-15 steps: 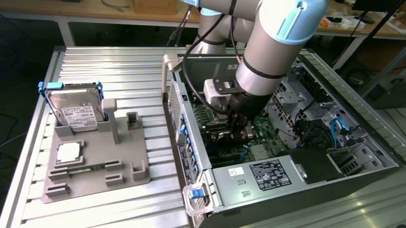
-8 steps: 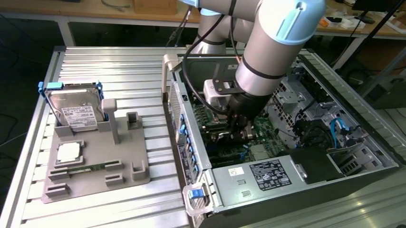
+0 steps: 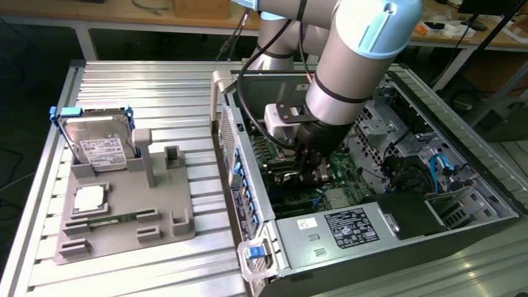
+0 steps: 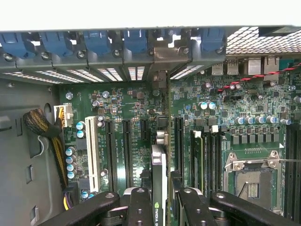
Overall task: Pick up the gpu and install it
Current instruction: 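Insert the gpu into the slot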
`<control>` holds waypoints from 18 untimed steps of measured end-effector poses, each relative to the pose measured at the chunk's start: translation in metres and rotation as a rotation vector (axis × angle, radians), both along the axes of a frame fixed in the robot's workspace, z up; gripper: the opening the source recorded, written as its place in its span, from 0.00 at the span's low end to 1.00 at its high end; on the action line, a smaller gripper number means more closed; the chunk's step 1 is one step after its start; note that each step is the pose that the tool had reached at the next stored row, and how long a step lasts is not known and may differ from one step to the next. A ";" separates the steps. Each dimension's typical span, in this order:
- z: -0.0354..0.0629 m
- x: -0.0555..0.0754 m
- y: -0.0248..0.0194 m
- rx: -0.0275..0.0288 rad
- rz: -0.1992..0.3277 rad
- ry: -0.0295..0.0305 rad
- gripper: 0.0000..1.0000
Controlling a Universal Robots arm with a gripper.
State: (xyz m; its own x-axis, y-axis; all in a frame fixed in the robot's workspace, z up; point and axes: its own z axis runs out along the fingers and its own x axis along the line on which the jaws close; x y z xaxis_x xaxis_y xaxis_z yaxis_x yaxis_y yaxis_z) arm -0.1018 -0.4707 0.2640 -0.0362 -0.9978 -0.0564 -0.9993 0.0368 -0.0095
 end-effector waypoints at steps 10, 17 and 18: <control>0.0009 0.000 0.0014 -0.0021 0.000 -0.0003 0.27; 0.0036 0.000 0.0014 -0.0023 0.000 -0.0005 0.27; 0.0047 0.000 0.0014 -0.0024 0.000 -0.0003 0.27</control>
